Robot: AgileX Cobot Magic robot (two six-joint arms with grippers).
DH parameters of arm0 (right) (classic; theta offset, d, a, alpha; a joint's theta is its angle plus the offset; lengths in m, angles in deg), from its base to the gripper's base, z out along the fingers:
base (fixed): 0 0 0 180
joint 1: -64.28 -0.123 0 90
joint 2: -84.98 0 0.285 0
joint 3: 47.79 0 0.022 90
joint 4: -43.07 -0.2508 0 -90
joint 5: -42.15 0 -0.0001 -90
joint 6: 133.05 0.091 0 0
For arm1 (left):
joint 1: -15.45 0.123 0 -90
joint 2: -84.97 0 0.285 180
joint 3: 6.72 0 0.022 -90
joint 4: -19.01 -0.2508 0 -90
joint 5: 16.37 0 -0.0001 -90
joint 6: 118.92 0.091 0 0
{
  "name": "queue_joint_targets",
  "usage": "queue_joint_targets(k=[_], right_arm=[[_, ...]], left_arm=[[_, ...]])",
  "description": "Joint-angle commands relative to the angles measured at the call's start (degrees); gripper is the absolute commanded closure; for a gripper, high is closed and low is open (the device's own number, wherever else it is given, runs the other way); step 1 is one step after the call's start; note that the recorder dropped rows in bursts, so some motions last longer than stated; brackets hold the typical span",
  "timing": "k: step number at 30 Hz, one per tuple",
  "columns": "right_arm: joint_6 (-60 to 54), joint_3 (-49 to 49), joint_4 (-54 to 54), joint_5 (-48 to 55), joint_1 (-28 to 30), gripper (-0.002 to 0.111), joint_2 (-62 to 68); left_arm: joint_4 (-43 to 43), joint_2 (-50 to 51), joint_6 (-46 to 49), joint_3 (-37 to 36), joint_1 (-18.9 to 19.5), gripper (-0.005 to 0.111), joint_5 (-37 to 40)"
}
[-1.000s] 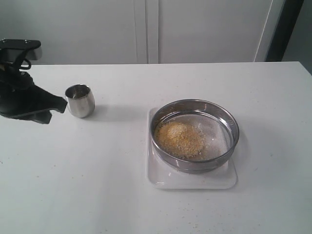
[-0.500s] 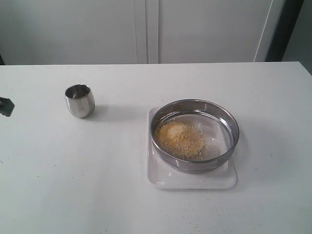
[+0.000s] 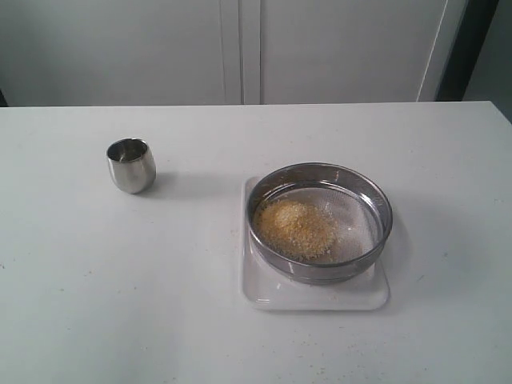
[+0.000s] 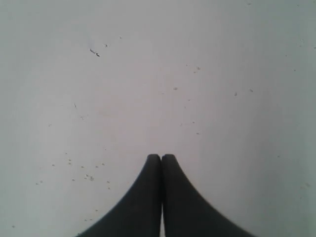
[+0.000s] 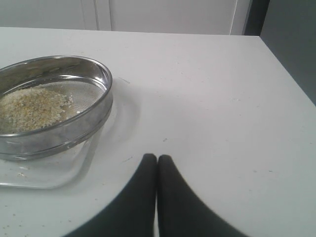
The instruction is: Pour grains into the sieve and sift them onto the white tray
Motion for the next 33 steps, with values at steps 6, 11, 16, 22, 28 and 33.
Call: queue_joint_targets(k=[6,11,16,22,28,33], right_arm=[[-0.1,0.3,0.1,-0.6,0.3,0.108,-0.3],[-0.1,0.3,0.1,-0.6,0.3,0.108,-0.3],[-0.1,0.3,0.1,-0.6,0.3,0.108,-0.3],[-0.1,0.3,0.1,-0.6,0.3,0.108,-0.3],[-0.1,0.3,0.1,-0.6,0.3,0.108,-0.3],[-0.1,0.3,0.1,-3.5,0.3,0.108,-0.3]], left_arm=[[3.4,-7.6,0.1,-8.1,0.1,0.107,-2.5],[3.4,-8.8,0.2,-10.7,0.1,0.107,-3.5],[3.4,-8.8,0.2,-11.4,0.1,0.107,-3.6],[3.3,-8.8,0.2,-11.4,0.1,0.107,-3.4],[3.3,-8.8,0.2,-11.4,0.1,0.107,-4.5],[3.3,-8.8,0.2,-11.4,0.1,0.107,-4.5]])
